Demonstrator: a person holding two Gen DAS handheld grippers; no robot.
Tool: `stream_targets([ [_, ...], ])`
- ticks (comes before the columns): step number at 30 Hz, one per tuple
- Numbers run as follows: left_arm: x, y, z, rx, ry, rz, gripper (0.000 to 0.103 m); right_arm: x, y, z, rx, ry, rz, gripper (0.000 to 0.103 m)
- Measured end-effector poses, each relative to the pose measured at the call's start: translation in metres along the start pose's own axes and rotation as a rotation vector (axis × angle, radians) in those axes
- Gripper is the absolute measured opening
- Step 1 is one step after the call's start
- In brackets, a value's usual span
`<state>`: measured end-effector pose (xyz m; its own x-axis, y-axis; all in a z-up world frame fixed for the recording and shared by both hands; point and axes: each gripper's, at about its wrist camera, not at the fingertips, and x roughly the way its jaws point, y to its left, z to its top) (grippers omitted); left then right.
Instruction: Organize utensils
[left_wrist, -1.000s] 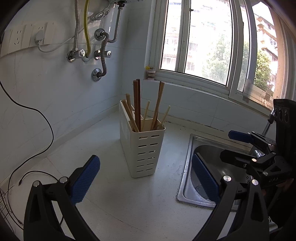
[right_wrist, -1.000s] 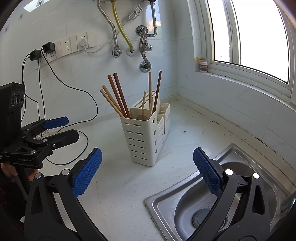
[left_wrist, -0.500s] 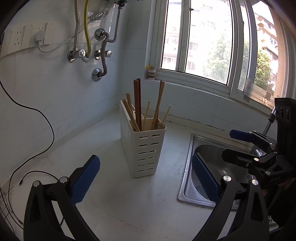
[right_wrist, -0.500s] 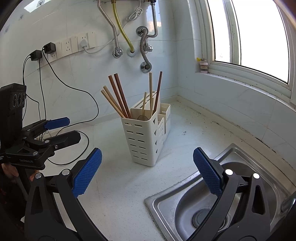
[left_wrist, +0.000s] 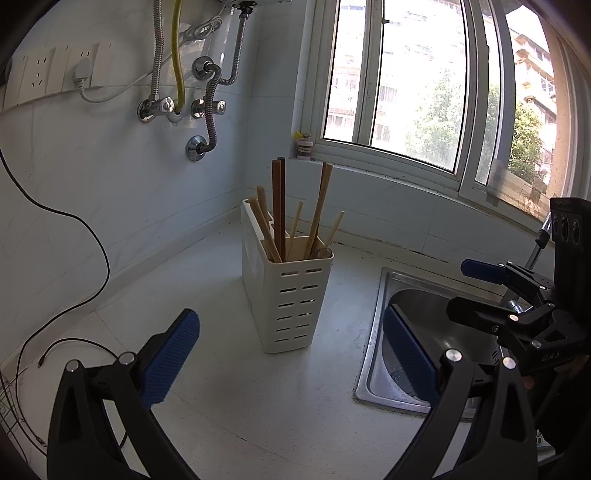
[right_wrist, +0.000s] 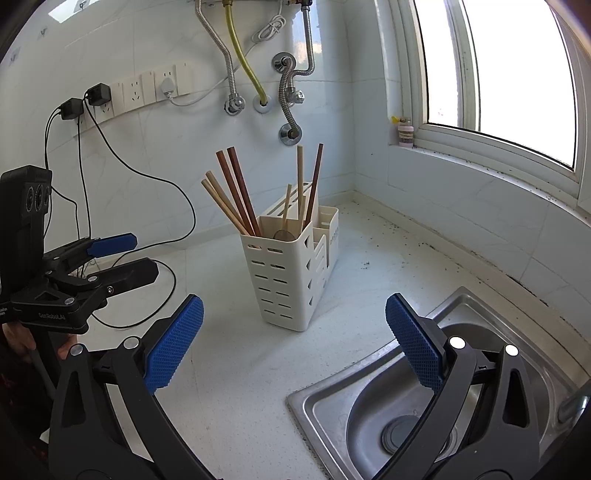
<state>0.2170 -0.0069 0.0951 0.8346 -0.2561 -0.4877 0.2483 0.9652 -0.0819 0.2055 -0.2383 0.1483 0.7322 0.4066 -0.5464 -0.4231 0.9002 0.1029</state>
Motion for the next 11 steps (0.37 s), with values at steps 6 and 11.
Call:
stream_targets([
  [6,0.0002,-0.0001,0.0005,0.002,0.003,0.004,0.098,0.0004,-0.0007,0.0005,0.001,-0.001,0.000,0.095],
  [11,0.0000,0.0002,0.0004,0.003,0.002,0.004,0.098,0.0013,-0.0018,0.0009,0.001,0.002,-0.001,0.095],
])
